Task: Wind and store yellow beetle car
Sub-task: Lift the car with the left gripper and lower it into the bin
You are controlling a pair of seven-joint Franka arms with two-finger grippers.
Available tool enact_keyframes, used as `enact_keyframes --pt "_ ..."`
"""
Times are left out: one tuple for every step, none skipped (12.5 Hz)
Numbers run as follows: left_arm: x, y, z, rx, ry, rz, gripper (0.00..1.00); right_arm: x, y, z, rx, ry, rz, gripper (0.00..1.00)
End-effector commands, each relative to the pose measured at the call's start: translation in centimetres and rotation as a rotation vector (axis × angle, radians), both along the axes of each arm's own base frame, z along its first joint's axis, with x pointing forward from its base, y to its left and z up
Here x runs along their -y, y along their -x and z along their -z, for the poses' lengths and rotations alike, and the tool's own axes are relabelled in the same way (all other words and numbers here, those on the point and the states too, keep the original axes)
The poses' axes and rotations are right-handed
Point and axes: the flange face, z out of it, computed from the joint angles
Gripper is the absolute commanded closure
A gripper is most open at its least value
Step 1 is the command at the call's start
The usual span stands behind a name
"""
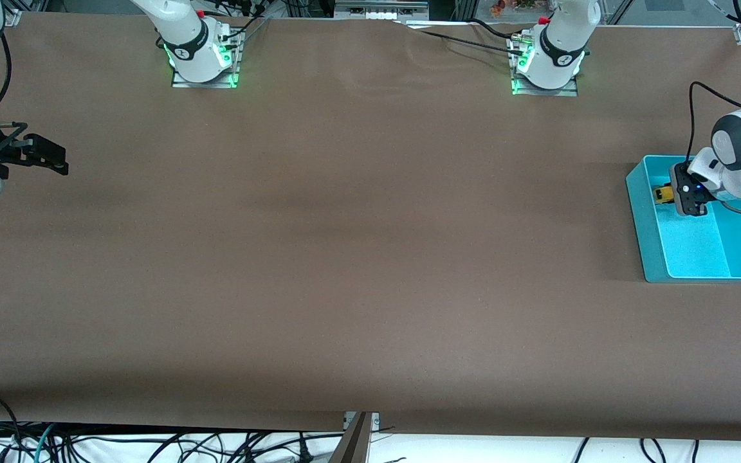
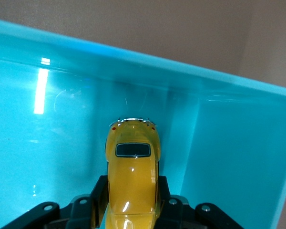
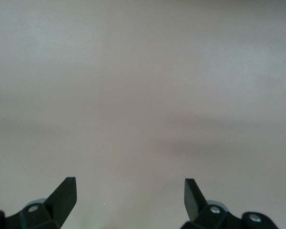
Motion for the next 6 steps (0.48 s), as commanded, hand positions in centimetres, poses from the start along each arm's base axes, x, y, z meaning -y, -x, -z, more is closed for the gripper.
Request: enact_keyframes --pt "0.0 0.5 0.4 -0.005 -0.003 0.026 0.39 0.0 0.2 -0.2 0.006 0.004 0.003 0.00" --pt "-0.1 0.6 0.4 -0.009 -0.001 0.023 0.16 0.0 0.2 -0.2 0.006 0.004 0.003 0.00" --pt "-0.1 0.7 0.4 -0.016 0.001 0.024 0.16 0.0 0.2 -0.3 0.007 0.004 0.003 0.00" --pt "-0.1 0.7 0.1 -0.018 0.002 0.023 0.15 0.0 0.2 -0.2 0.006 0.004 0.003 0.00" --pt "-0.1 0.9 -0.1 -0.036 0.009 0.018 0.10 0.0 0.2 -0.2 0.006 0.004 0.003 0.00" --pt "-0.1 1.0 -1.3 -0.044 0.007 0.006 0.02 0.0 0.2 -0.2 0.006 0.004 0.003 0.00"
